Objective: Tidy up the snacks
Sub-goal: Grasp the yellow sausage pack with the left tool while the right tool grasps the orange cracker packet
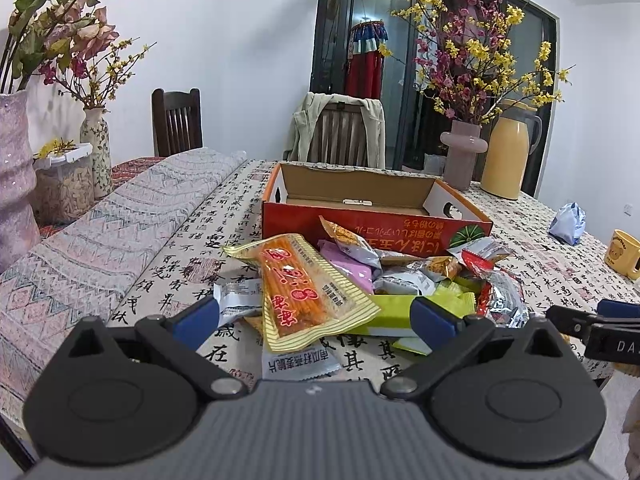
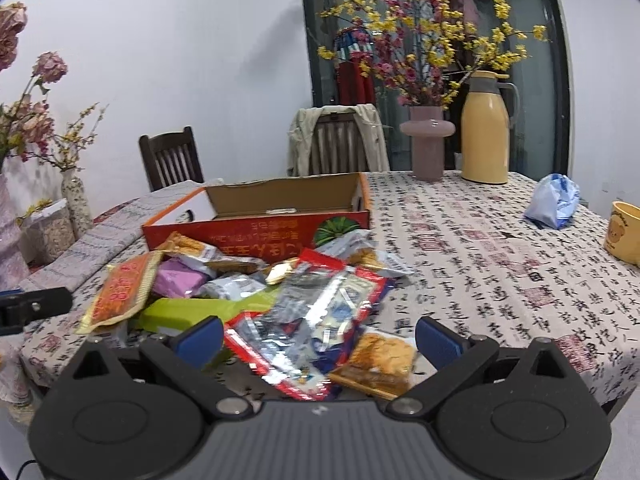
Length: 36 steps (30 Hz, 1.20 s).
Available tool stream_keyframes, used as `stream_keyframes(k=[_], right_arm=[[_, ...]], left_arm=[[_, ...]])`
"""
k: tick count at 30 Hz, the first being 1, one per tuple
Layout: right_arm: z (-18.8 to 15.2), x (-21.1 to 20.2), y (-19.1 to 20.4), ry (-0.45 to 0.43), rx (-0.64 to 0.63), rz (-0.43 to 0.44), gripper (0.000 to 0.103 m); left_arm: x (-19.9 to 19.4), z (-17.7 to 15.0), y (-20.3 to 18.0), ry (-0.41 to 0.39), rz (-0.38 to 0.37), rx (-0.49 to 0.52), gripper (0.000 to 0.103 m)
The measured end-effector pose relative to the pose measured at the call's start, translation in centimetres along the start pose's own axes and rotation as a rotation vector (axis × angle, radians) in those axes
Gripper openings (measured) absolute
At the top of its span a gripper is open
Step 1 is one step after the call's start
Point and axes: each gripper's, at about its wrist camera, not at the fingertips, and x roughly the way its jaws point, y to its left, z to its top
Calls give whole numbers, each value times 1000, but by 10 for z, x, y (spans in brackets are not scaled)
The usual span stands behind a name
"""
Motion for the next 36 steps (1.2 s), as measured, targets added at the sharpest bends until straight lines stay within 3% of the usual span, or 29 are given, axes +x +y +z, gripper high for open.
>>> stream_keyframes(k=[10, 16, 26, 36], right_arm=[[-8, 23, -31, 69, 52, -91, 76], [-9, 42, -38, 110, 81, -102, 68], [-12, 60, -49, 145, 117, -89, 43], [-5, 49, -58, 64, 126, -89, 41]], left_arm=[[11, 2, 2, 27, 3, -6, 103], [18, 3, 2, 41, 7, -10, 103], [28, 7, 3, 58, 15, -23, 103], [62, 31, 7, 125, 61, -86, 103]])
